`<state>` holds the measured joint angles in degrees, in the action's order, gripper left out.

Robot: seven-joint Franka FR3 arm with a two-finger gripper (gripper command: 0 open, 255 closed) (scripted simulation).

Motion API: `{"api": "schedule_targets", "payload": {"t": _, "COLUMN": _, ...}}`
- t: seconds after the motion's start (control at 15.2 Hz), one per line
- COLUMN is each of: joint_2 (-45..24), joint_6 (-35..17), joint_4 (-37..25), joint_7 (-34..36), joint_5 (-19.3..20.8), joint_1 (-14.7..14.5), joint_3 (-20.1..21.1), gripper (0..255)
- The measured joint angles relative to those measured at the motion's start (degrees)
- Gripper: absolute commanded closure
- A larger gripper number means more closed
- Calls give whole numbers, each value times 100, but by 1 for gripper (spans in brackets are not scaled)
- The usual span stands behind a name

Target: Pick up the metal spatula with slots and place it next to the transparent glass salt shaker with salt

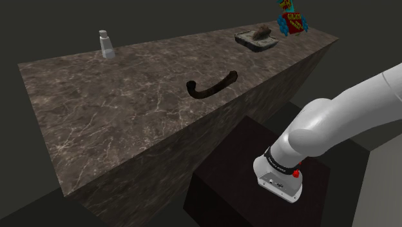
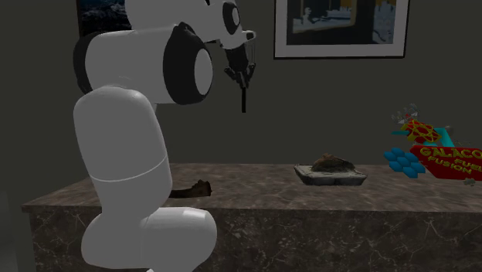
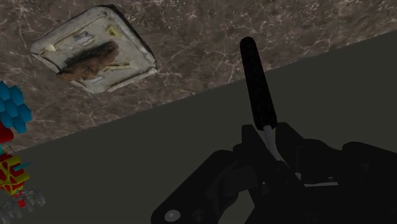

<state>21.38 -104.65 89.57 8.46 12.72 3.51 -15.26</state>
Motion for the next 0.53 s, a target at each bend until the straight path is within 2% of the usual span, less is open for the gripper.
{"api": "schedule_targets", "payload": {"t": 0.13, "joint_2": 7, "joint_6": -164, "joint_4": 224, "joint_7": 268, "joint_5": 80, "joint_1": -28, "joint_3": 187, "gripper": 255}}
{"api": "schedule_targets", "payload": {"t": 0.53, "joint_2": -294, "joint_6": -385, "joint_4": 322, "joint_7": 1059, "joint_5": 282, "joint_1": -165, "joint_3": 739, "gripper": 255}}
